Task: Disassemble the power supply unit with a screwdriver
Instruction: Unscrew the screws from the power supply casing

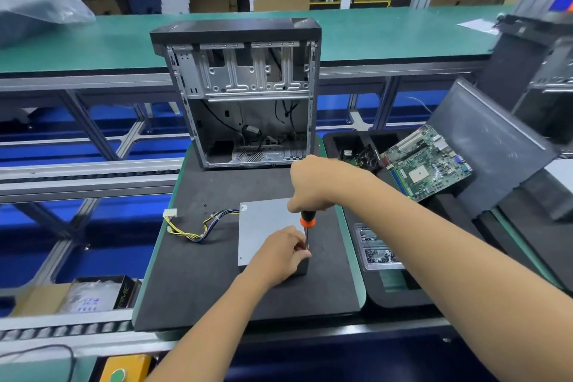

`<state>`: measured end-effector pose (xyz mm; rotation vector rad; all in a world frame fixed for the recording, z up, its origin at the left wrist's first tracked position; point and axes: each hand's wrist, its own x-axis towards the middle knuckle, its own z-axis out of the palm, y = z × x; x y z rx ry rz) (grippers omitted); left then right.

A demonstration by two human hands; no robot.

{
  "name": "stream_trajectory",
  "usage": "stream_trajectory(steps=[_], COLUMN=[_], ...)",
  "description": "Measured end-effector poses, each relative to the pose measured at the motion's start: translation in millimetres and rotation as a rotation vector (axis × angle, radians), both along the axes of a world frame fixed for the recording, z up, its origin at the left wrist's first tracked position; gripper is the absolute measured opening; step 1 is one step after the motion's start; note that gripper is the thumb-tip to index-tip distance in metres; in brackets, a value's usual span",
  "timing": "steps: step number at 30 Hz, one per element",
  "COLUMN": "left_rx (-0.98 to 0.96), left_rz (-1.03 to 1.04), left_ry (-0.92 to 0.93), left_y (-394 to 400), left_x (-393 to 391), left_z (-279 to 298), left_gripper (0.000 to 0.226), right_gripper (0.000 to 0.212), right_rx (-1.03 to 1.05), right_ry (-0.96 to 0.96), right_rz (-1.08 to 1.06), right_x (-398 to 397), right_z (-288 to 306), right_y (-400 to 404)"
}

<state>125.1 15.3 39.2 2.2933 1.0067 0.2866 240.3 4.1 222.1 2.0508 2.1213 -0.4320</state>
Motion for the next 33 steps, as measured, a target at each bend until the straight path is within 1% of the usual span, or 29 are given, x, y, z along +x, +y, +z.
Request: stream_trajectory(steps=[2,5,8,12,15,21,24,27,29,31,33], left_rx=[0.007,-0.015,-0.035,-0.045,-0.06,-0.026,-0.022,-0.023,-0.017,-0.007,0.001], left_rz=[-0.005,-0.004,0.002,0.016,0.018,0.025,0.026,0.031,0.034,0.033,0.03], left_ry=[-0.009,-0.026,-0.041,-0.07,-0.092,-0.101,-0.086,-0.076,-0.074,-0.063,-0.056], left_y=[0.8,2.5,2.5,1.2,0.3,1.0,0.6,-0.2,0.2,2.7,4.1], left_x=[-0.9,-2.4,-2.3,-2.9,-2.7,-3.0,-2.7,-2.2,-1.4,-1.0,-1.2], left_z=[-0.2,-0.8,-1.9,-1.9,-1.5,0.8,1.7,2.8,4.4,6.2,6.3], left_gripper=[0.016,0.015,0.014,0.016,0.016,0.034,0.028,0.016,0.016,0.016,0.016], right_gripper=[0.03,0.034,0.028,0.022,0.022,0.012,0.01,0.013,0.021,0.033,0.037], right_rx=[-0.067,-0.103,-0.124,-0.173,-0.204,-0.118,-0.159,-0.182,-0.174,-0.15,-0.148], right_ry=[-0.016,-0.085,-0.142,-0.103,-0.07,-0.107,-0.124,-0.075,-0.005,0.082,0.184], right_rz=[0.011,0.097,0.195,0.233,0.228,0.35,0.375,0.326,0.24,0.128,0.022], right_x=[-2.9,-7.4,-10.8,-5.6,2.7,-2.1,-1.5,5.8,10.5,11.5,10.2], right_z=[3.3,6.2,5.6,9.4,12.3,8.4,9.9,10.4,11.5,12.9,11.7], right_y=[2.5,4.9,7.3,11.1,12.0,7.1,8.7,9.4,7.5,5.6,3.9])
